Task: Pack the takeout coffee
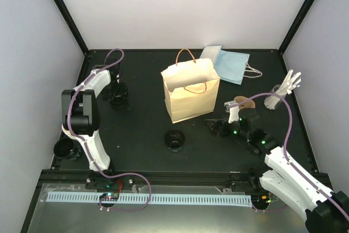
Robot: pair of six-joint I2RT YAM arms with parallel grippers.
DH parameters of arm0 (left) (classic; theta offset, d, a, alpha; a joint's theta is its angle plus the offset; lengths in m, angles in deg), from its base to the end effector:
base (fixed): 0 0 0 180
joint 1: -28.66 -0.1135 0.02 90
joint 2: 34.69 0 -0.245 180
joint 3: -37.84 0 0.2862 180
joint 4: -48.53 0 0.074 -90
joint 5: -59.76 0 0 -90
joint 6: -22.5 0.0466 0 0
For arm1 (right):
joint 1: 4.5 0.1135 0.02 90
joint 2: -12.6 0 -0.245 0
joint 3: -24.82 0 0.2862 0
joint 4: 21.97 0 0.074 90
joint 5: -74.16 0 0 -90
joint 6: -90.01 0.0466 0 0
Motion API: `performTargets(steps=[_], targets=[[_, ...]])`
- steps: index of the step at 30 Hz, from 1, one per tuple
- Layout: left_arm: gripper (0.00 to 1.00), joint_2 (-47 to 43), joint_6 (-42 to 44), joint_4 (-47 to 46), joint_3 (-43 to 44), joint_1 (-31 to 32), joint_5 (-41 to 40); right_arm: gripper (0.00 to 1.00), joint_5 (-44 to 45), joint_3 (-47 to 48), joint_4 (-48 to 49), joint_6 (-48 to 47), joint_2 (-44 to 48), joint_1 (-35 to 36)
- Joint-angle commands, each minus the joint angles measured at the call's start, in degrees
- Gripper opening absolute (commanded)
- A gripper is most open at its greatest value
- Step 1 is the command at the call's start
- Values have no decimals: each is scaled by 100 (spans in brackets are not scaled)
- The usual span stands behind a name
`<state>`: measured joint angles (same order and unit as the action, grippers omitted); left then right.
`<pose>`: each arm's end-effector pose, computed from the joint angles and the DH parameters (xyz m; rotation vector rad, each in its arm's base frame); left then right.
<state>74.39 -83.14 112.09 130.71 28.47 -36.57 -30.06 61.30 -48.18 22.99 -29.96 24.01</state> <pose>0.3963 0.0065 0.1467 -0.4203 2.9173 0.1260 0.1921 0.1174 0.1852 -0.2589 2.2049 0.7789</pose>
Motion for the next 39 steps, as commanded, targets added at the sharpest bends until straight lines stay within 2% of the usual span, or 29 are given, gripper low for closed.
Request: performTargets(steps=[1,26,30,33,34,35,39], targets=[[73,-286,-22,92,117,27,-185,100,-63,67,150,-50,35,-7],[75,-525,-31,110,-82,27,95,100,-94,67,125,-53,27,-7],[76,-787,-52,56,-240,28,413,100,-99,67,127,-53,9,-8],[77,-860,16,-213,-454,-54,353,100,-101,67,135,-48,-3,-4],[75,-735,-70,-36,-271,-116,262,100,-103,69,136,-57,-3,-11],[74,-608,-102,219,-168,-110,305,100,-107,67,142,-57,-2,-12],[76,-978,-173,-604,-713,-340,1421,100,-107,67,134,-57,-7,-5]])
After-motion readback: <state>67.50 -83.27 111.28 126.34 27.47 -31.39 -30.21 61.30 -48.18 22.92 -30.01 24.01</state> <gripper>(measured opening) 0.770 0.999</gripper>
